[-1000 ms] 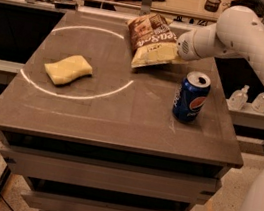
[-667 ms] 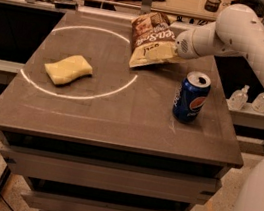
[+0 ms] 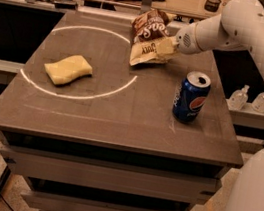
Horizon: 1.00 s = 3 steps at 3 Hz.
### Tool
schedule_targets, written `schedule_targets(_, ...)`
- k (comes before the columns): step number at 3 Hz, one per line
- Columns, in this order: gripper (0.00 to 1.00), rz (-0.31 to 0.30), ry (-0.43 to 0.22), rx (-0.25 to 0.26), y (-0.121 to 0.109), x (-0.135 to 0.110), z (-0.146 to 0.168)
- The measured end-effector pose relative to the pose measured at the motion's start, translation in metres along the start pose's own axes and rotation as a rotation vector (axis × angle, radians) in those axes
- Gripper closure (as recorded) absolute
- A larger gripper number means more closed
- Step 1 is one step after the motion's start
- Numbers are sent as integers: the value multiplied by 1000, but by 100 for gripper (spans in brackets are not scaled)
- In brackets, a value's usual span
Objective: Move brown chip bag near sponge
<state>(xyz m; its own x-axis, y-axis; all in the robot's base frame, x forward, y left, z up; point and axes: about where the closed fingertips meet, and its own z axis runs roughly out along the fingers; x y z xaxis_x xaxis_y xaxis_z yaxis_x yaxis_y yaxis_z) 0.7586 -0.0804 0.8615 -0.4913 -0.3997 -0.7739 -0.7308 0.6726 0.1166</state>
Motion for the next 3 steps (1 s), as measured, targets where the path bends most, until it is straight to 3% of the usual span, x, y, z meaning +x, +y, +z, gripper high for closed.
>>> schedule_targets(1, 100, 22, -2, -94, 31, -12, -16)
schedule_targets(3, 100, 119, 8, -357, 113, -33, -52)
